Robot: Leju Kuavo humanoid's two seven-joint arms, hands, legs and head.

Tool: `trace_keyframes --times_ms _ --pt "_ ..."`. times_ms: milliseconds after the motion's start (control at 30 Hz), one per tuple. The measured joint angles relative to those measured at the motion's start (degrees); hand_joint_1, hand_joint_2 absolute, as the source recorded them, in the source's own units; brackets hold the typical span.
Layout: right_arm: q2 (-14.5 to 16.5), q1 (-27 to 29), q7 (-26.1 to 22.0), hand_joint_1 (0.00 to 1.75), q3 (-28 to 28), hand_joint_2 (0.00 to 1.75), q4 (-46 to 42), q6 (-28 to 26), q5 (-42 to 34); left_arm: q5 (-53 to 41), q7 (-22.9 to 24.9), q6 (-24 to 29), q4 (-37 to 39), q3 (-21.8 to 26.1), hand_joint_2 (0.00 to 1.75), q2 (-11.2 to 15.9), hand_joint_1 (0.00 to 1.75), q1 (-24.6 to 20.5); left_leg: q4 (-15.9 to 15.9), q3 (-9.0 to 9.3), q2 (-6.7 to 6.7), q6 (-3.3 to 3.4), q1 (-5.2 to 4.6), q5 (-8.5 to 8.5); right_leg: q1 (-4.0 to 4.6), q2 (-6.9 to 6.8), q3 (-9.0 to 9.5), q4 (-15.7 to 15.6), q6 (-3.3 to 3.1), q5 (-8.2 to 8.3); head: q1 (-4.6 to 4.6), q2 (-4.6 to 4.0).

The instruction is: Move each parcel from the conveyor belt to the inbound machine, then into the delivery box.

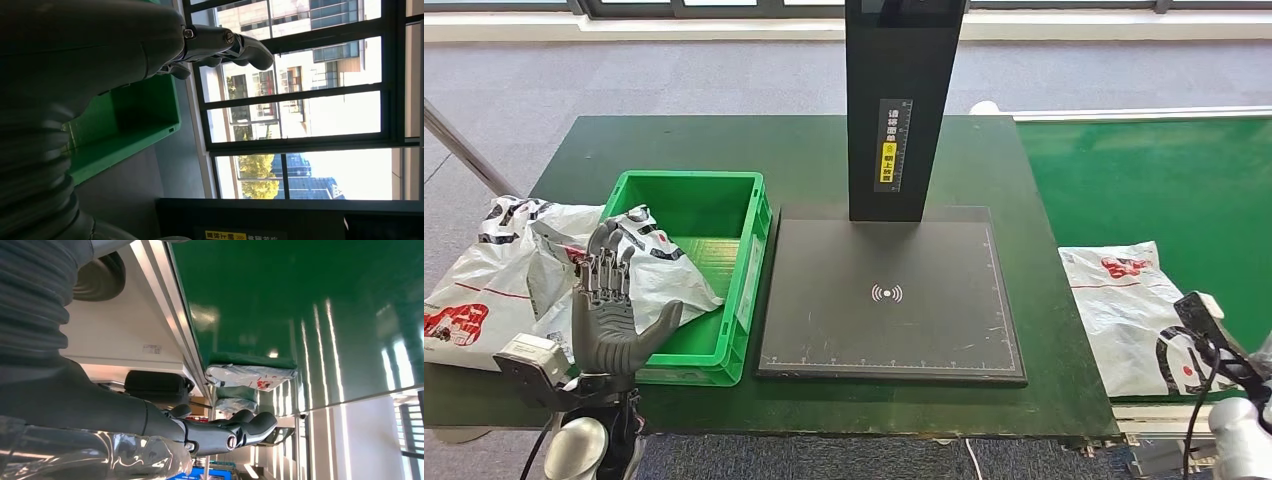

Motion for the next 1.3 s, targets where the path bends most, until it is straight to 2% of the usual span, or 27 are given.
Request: trace_keyframes --times_ms 433,667,900,1267,1300 --pt "0.39 -1.52 -0.48 0.00 3.47 1.75 7.29 3.64 3.83 0.35 -0.49 0.08 0.71 -0.26 1.75 1.11 0.00 -0.28 0.00 -0.03 -0.07 0.00 0.00 0.01 -0.01 -0.07 0.01 0.00 0.01 0.00 0.00 0.00" --pt "2.98 -2.38 -2.60 0.00 6.51 1.75 10.14 6.89 6.09 1.17 -0.51 -0.17 2.54 -1.24 1.75 2.24 0.00 -2.45 0.00 -0.05 -0.05 -0.01 0.01 0.02 0.00 -0.06 -0.01 0.04 0.00 0.00 -0.01 0.00" --pt "5.29 -4.03 -5.39 0.00 9.29 1.75 11.51 7.88 7.41 1.39 -0.93 -0.14 2.57 -1.62 1.75 2.81 0.00 -0.28 0.00 -0.07 -0.06 -0.01 0.01 0.02 0.00 -0.06 -0.02 0.04 0.00 0.00 0.00 0.00" --pt "7.23 -4.83 -5.91 0.00 10.89 1.75 12.20 7.77 7.59 1.36 -1.05 -0.09 2.21 -1.64 1.75 3.32 0.00 0.59 0.00 -0.06 -0.10 0.00 0.01 0.03 0.00 -0.08 0.01 0.03 0.00 0.00 0.01 0.00" --pt "7.35 -4.91 -6.03 0.24 11.15 1.75 12.25 7.70 7.67 1.35 -1.08 -0.09 2.20 -1.66 1.75 3.34 0.00 0.63 0.00 -0.06 -0.09 0.00 0.01 0.03 0.00 -0.08 0.00 0.03 0.00 0.00 0.00 0.00"
